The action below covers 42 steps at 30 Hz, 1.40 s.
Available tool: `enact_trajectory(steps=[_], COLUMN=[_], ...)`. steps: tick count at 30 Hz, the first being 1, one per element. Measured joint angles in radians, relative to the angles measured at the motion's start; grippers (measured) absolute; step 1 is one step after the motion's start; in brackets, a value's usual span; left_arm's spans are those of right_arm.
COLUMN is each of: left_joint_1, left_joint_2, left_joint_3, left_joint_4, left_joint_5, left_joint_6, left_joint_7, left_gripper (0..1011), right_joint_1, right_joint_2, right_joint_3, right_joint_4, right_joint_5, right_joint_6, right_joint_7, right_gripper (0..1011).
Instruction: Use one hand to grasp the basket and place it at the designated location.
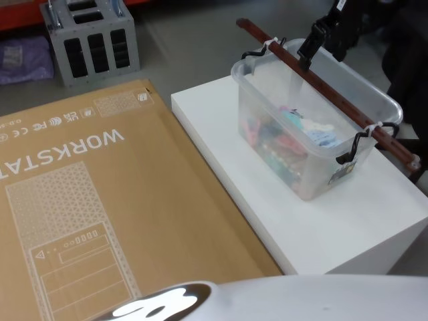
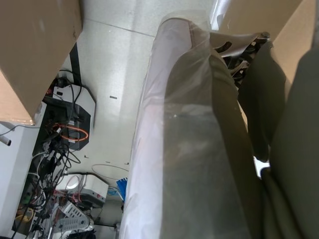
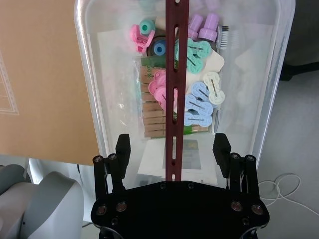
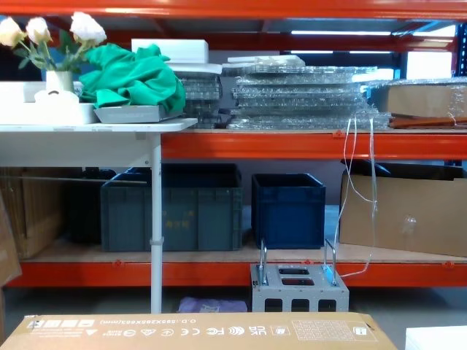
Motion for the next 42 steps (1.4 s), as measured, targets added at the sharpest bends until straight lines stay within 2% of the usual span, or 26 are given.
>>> enact_trajectory(steps=[42], left_joint_1=[0.0], left_joint_2=[0.0], left_joint_3=[0.0], left_joint_4=[0.0], left_joint_5=[0.0], left_joint_6=[0.0], left_joint_7=[0.0], left_gripper=[0], right_joint_1=[-0.012], right_joint_2=[-0.004], right_joint_3=[0.005], right_joint_4=[-0.011], right_joint_5=[-0.011], right_joint_6=[-0.011], right_joint_7=[-0.004], right_gripper=[1000])
